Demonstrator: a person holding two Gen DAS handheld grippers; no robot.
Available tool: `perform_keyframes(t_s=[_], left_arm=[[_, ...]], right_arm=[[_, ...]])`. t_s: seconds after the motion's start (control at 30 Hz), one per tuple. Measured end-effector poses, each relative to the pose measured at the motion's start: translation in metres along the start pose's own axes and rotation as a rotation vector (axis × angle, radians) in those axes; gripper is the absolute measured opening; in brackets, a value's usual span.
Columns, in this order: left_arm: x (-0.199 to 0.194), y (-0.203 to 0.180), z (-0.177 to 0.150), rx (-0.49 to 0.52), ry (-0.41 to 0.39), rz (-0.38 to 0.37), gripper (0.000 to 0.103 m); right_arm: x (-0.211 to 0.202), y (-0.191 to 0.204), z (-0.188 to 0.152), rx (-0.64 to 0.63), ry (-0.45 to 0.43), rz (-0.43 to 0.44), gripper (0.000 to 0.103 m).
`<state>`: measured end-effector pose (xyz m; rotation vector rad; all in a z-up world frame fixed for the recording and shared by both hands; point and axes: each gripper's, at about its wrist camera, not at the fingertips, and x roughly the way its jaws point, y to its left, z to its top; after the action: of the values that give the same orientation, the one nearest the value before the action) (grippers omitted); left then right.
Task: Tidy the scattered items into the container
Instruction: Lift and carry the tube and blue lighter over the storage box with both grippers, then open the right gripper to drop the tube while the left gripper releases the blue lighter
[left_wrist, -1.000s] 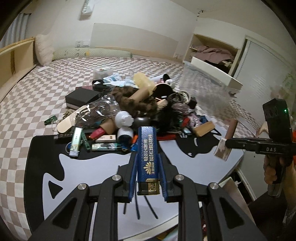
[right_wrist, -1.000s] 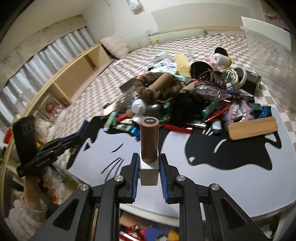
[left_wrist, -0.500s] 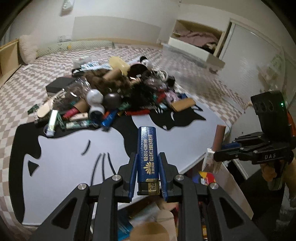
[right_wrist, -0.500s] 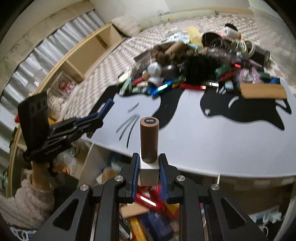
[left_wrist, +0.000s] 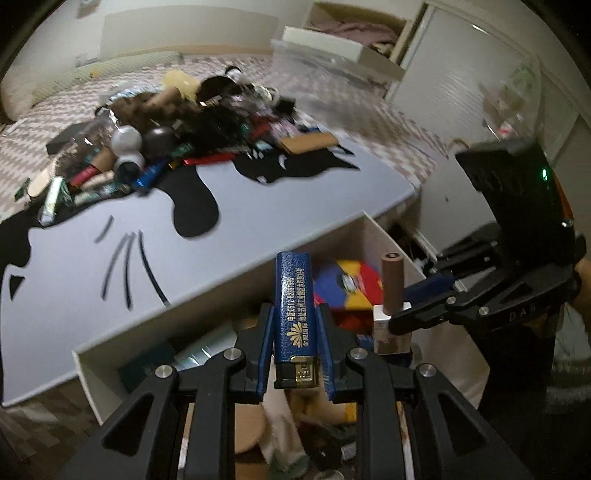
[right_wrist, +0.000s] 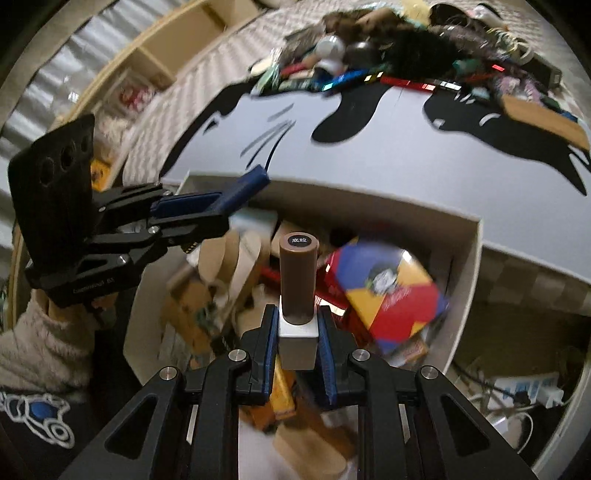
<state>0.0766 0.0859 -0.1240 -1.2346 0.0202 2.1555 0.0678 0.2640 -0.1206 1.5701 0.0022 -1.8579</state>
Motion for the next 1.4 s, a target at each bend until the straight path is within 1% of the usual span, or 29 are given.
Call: perform_keyframes(t_s=[0.23, 0.33, 0.47, 0.63, 0.77, 1.0, 1.3, 1.4], left_arm=[[0.006, -0.016, -0.022, 0.01, 0.054, -0.059, 0.022], [0.006, -0.023, -0.029, 0.025, 0.071, -0.063, 0.022], [0.007, -0.029, -0.036, 0.035, 0.101, -0.054, 0.022], [0.006, -0.035, -0.045, 0.045, 0.123, -0.053, 0.022], [0.004, -0.032, -0.051, 0.032, 0.132, -0.058, 0.022], [0.004, -0.028, -0.061, 0.014, 0.158, -0.056, 0.022], [0.004, -0.025, -0.072, 0.016, 0.193, -0.016, 0.022], [0.003, -0.026, -0.075, 0.027, 0.201, -0.005, 0.022]], right_arm=[[0.018, 0.015, -0.02, -0.048, 0.126, -0.003, 0.022], [0.025, 0.019, -0.028, -0.061, 0.187, -0.016, 0.022], [0.031, 0.022, -0.035, -0.066, 0.239, -0.018, 0.022], [0.037, 0.027, -0.041, -0.072, 0.279, -0.018, 0.022], [0.04, 0.029, -0.046, -0.073, 0.311, -0.023, 0.022], [0.038, 0.029, -0.058, -0.067, 0.374, -0.059, 0.022], [0.043, 0.03, -0.061, -0.072, 0.404, -0.098, 0.022], [0.045, 0.03, -0.06, -0.07, 0.411, -0.097, 0.022]])
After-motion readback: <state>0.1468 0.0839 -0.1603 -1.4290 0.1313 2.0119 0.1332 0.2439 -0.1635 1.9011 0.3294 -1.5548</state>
